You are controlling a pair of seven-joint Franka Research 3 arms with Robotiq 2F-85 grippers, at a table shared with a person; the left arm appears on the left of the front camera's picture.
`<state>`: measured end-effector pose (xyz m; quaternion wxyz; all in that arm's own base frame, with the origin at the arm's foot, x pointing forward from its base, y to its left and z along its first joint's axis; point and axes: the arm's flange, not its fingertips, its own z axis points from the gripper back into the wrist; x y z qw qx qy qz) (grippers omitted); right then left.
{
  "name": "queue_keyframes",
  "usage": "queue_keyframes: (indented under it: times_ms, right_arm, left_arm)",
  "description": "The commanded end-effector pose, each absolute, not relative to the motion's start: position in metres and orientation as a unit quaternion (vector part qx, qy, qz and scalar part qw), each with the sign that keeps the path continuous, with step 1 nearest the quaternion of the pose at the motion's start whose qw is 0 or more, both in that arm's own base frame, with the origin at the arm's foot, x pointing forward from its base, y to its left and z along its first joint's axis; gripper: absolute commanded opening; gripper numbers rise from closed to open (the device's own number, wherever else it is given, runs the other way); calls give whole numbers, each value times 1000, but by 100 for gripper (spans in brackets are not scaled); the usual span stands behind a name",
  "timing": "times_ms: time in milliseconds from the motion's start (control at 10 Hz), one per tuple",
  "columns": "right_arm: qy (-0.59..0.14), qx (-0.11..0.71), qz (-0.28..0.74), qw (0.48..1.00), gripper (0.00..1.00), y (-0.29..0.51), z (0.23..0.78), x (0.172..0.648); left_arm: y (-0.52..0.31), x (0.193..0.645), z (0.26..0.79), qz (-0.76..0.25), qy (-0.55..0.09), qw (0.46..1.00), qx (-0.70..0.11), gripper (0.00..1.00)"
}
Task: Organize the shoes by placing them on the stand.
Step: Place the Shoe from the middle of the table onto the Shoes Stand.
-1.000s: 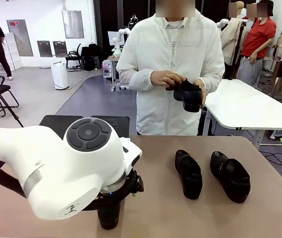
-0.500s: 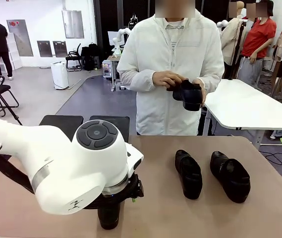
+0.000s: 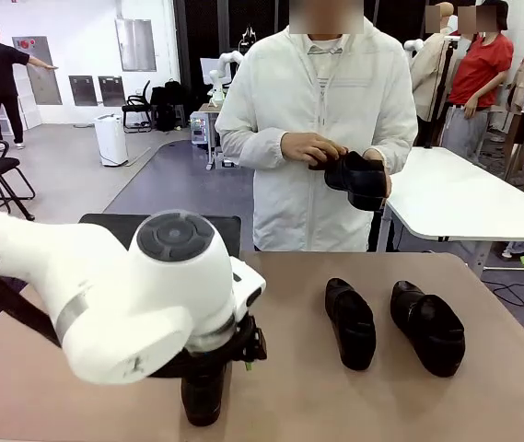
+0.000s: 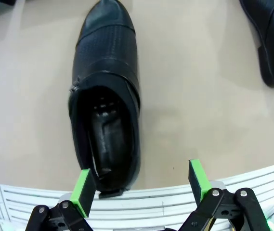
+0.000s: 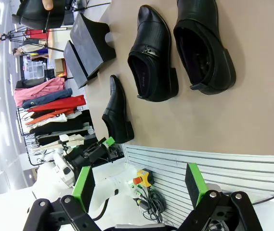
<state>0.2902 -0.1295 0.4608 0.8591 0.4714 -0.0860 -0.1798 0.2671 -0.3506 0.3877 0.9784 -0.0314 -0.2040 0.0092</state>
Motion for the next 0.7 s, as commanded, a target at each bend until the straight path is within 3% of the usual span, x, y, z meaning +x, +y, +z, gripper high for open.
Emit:
queue_keyframes:
  times_ms: [0,600]
  right_arm:
    - [-85,467,-171,864,100,-133,462,289]
    - [-85,467,-171,864,100,-133,462,289]
  left_arm:
    - [-348,298,411,6,-181,983,-28,100]
    - [-365,348,374,4,-82,997,-5,100]
